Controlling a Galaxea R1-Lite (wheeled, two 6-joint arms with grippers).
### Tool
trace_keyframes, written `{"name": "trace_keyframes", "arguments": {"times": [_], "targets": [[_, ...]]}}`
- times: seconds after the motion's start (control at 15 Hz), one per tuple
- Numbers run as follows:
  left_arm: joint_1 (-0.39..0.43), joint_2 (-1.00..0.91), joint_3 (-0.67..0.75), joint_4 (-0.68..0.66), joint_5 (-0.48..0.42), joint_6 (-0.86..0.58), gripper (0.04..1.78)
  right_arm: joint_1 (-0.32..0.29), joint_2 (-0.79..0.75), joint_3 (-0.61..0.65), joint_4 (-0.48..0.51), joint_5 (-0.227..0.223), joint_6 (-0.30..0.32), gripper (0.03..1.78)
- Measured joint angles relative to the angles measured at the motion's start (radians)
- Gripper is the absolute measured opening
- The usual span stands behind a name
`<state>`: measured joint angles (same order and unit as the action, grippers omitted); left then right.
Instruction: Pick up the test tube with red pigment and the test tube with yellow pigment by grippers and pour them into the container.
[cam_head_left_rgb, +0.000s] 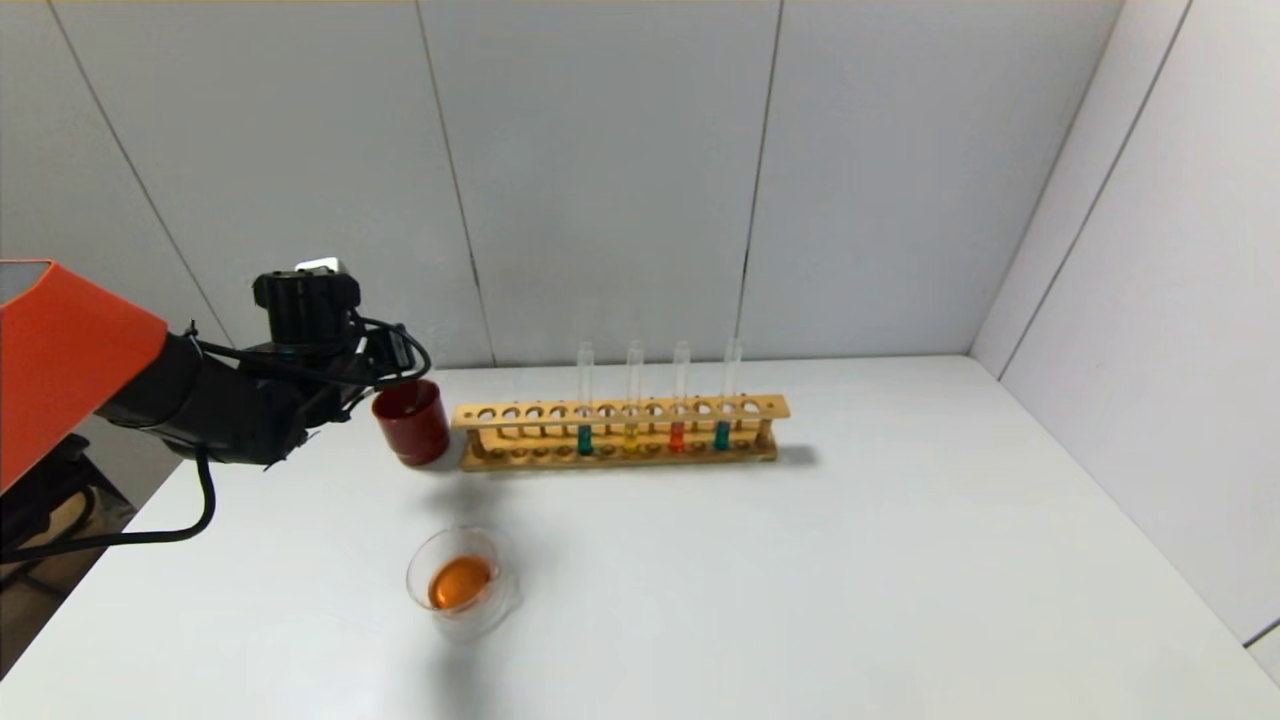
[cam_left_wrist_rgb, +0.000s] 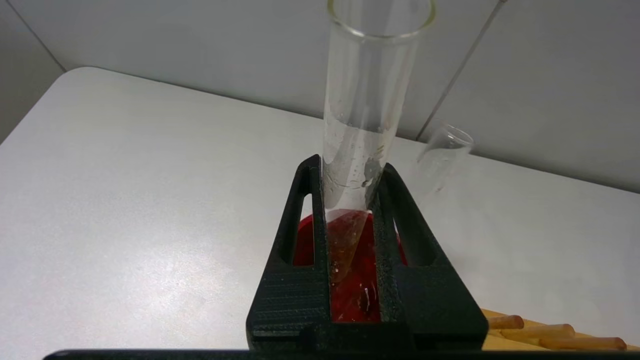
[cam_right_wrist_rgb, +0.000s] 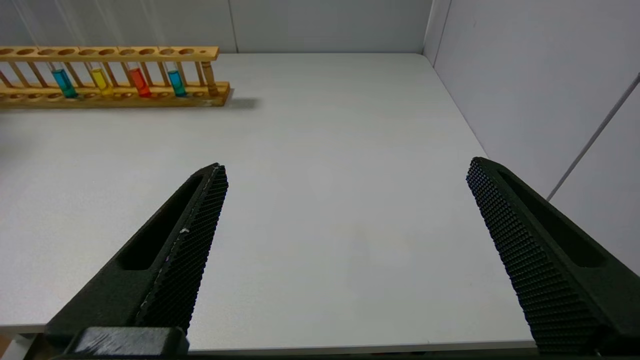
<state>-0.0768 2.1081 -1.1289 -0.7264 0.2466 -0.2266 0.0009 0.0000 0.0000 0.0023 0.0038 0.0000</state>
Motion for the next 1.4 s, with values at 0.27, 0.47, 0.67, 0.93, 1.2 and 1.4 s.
{"name": "trace_keyframes", "arguments": {"times": [0.27,0.47,0.67,0.93,1.2,1.4], "targets": [[0.001,0.012,-0.004,-0.001,0.0,0.002,0.4,0.0,0.0,0.0,0.0,0.0,0.0,1.75],[0.002,0.005,-0.004,0.001,-0.001,0.03,0.74,0.0,0.0,0.0,0.0,0.0,0.0,1.75],[0.0,-0.014,-0.003,0.008,-0.001,0.054,1.26,0.0,0.0,0.0,0.0,0.0,0.0,1.75],[-0.007,-0.079,0.011,0.058,-0.003,0.092,1.68,0.0,0.0,0.0,0.0,0.0,0.0,1.75],[-0.076,-0.219,0.024,0.25,0.009,0.093,1.75,0.0,0.0,0.0,0.0,0.0,0.0,1.75],[-0.146,-0.335,0.048,0.309,0.123,0.094,1.75,0.0,0.0,0.0,0.0,0.0,0.0,1.75]]}}
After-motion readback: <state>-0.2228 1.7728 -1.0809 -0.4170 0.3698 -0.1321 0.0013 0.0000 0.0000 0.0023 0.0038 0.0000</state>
